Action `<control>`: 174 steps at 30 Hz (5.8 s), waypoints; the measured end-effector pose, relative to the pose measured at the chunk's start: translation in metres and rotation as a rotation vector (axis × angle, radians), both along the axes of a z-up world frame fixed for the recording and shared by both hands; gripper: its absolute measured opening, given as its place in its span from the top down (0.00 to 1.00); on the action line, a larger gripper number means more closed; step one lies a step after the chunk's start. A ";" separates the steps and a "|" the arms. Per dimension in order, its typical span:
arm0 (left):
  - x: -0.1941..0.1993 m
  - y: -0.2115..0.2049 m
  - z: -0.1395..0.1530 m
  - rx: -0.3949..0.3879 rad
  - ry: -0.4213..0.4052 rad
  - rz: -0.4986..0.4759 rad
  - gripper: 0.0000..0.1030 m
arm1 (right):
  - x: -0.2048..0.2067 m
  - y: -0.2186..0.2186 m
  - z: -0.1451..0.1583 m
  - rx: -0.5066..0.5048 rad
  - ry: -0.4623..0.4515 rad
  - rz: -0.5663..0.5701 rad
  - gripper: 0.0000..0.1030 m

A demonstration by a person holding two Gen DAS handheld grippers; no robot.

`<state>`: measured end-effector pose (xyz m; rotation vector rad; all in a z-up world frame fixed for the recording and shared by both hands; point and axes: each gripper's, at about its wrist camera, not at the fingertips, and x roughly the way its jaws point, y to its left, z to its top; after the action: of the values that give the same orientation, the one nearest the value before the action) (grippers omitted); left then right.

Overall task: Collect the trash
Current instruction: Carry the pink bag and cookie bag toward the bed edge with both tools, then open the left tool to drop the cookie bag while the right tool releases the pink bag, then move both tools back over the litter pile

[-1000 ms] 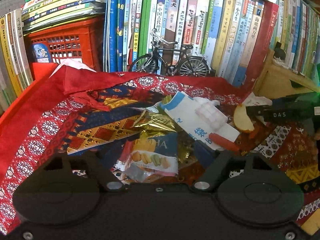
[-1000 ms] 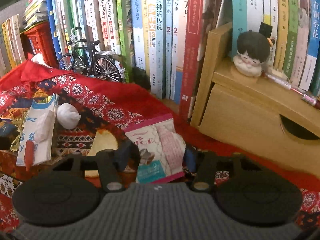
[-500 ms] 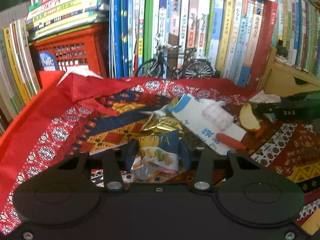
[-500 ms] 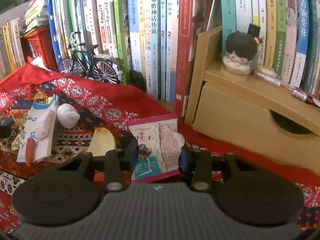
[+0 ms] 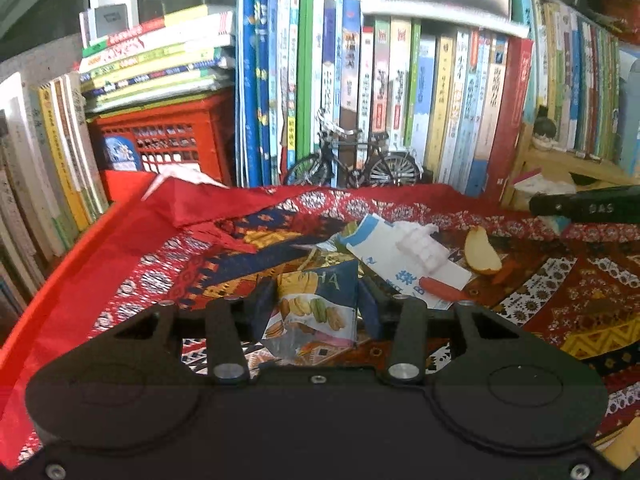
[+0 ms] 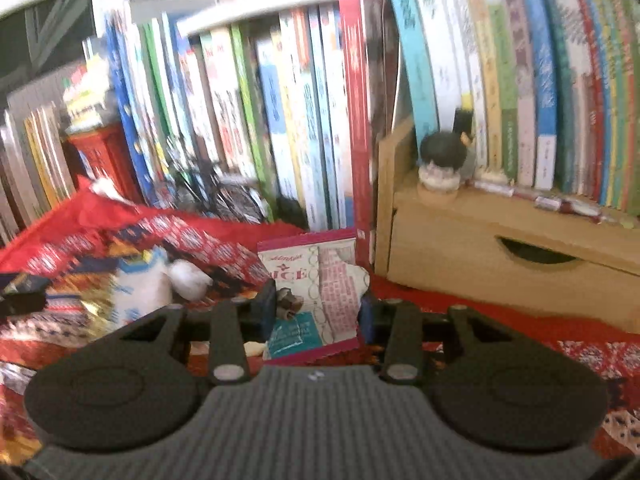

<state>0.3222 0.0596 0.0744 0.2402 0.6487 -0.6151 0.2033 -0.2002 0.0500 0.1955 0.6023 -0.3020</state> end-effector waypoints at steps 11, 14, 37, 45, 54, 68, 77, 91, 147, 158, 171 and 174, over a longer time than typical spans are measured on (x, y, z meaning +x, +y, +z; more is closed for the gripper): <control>-0.043 0.045 0.055 -0.066 -0.082 -0.004 0.58 | -0.047 0.056 0.068 -0.055 -0.085 0.049 0.56; -0.058 0.058 0.066 -0.086 -0.108 -0.006 0.58 | -0.065 0.074 0.081 -0.067 -0.102 0.044 0.56; -0.151 0.166 0.131 -0.177 -0.197 -0.137 0.58 | -0.186 0.213 0.150 -0.136 -0.229 -0.018 0.56; -0.188 0.204 0.150 -0.208 -0.244 -0.172 0.57 | -0.216 0.257 0.163 -0.089 -0.274 -0.029 0.56; -0.234 0.258 0.129 -0.201 -0.227 -0.177 0.56 | -0.253 0.308 0.149 -0.035 -0.254 0.022 0.56; -0.275 0.312 0.073 -0.160 -0.112 -0.104 0.56 | -0.274 0.368 0.105 -0.010 -0.132 0.147 0.56; -0.294 0.339 0.041 -0.110 -0.035 -0.060 0.56 | -0.278 0.396 0.074 0.039 -0.039 0.229 0.55; -0.322 0.352 -0.027 -0.003 0.138 -0.024 0.56 | -0.279 0.421 0.041 0.096 0.058 0.301 0.55; -0.274 0.336 0.010 0.010 0.064 0.021 0.00 | -0.272 0.399 0.055 0.059 0.036 0.300 0.14; -0.211 0.237 0.091 -0.182 0.007 0.017 0.00 | -0.230 0.303 0.117 0.001 -0.118 0.222 0.00; -0.103 0.098 0.118 -0.174 -0.105 -0.038 0.00 | -0.146 0.155 0.140 -0.063 -0.200 0.047 0.00; -0.079 0.069 0.099 -0.130 -0.072 -0.028 0.00 | -0.114 0.125 0.122 -0.083 -0.143 0.041 0.00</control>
<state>0.2435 0.1284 0.1737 0.1496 0.5342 -0.6698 0.0888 -0.0751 0.1718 0.1233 0.4511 -0.2705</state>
